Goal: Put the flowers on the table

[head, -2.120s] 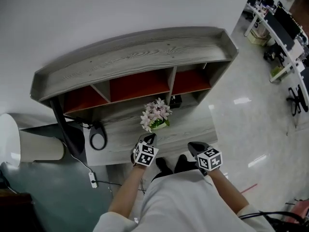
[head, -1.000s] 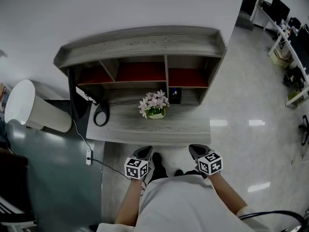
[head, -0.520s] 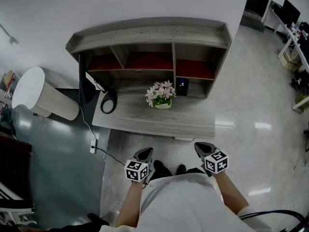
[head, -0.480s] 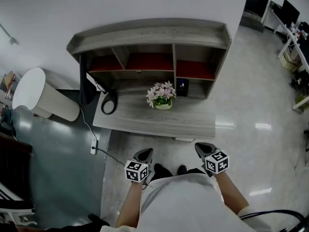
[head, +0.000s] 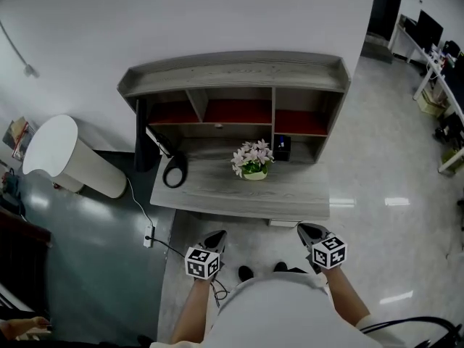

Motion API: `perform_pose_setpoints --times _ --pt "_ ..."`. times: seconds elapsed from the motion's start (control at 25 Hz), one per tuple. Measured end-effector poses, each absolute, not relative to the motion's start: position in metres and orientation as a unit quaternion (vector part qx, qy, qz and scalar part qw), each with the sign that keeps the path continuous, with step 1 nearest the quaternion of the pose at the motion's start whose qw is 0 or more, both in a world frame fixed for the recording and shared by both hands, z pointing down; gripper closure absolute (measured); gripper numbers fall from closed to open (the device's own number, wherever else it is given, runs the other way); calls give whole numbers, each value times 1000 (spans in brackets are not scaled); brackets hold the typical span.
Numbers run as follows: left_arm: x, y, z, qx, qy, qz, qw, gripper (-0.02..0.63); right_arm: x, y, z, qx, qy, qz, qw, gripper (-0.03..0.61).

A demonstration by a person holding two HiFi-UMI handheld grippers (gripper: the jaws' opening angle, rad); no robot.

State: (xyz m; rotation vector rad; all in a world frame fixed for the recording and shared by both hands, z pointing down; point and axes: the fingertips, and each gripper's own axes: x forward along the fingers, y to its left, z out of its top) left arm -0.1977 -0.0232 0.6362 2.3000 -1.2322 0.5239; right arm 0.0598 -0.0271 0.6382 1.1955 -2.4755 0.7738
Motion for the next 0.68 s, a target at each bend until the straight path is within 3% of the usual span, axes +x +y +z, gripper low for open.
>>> perform_pose_setpoints --times 0.68 --pt "-197 -29 628 852 -439 175 226 604 76 -27 622 453 -842 249 155 560"
